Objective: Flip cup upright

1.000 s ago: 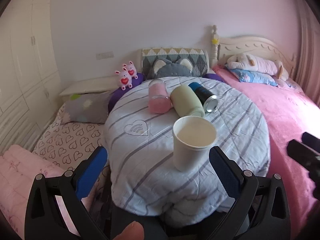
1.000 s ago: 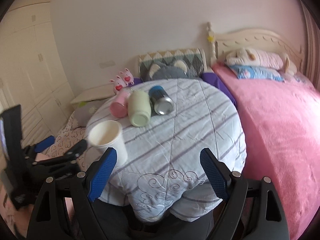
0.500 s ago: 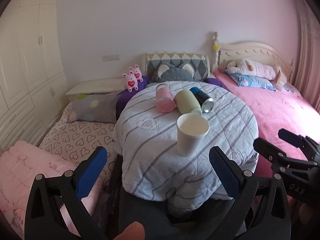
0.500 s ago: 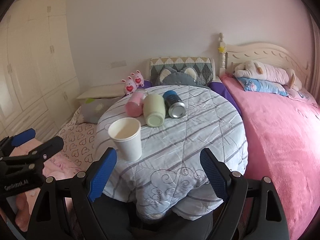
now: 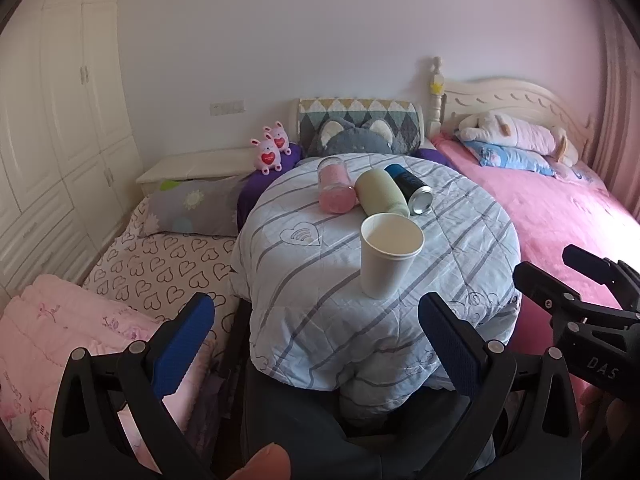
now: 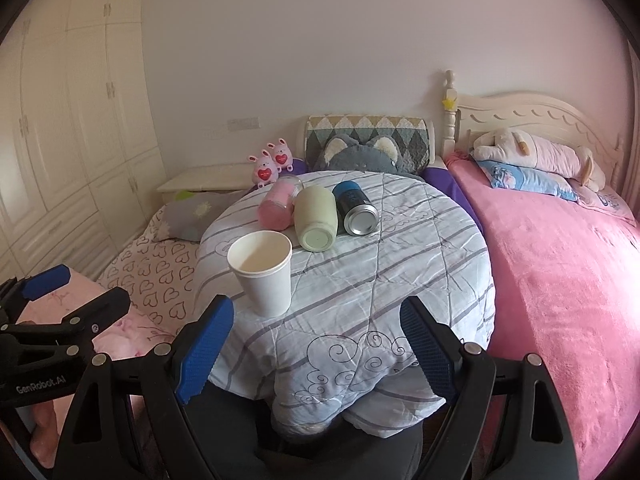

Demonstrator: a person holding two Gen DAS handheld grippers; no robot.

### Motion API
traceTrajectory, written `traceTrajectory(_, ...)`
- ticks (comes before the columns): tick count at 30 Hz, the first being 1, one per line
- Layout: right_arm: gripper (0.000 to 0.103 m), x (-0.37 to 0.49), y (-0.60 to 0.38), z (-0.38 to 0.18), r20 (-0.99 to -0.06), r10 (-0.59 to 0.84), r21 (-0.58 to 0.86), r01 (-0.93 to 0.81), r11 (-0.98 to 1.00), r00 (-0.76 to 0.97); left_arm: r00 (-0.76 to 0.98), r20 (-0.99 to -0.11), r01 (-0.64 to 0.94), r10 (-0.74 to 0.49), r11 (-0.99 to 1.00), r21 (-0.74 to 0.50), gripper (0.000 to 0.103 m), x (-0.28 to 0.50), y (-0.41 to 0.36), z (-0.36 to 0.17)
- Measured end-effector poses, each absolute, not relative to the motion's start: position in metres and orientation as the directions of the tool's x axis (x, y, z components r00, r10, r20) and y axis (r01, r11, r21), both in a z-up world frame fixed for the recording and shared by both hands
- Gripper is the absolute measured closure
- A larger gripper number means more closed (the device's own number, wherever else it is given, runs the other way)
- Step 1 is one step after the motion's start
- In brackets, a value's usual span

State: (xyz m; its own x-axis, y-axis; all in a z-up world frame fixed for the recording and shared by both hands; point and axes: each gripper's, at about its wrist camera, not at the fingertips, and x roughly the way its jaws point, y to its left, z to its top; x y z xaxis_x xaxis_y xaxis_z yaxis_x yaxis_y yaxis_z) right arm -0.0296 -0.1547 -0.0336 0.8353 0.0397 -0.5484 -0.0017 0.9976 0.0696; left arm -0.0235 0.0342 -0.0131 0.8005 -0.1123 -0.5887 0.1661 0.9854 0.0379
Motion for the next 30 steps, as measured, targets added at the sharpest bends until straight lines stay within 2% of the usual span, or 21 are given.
traceTrajectory(30,0.017,-0.0297,-0.1584,-0.0360,-0.556,0.055,0.087,-0.008,0.996,0.830,0.799,-0.593,0.159,-0.102,0.986,0.045,0.000,-0.0227,0.0358,-0.0164)
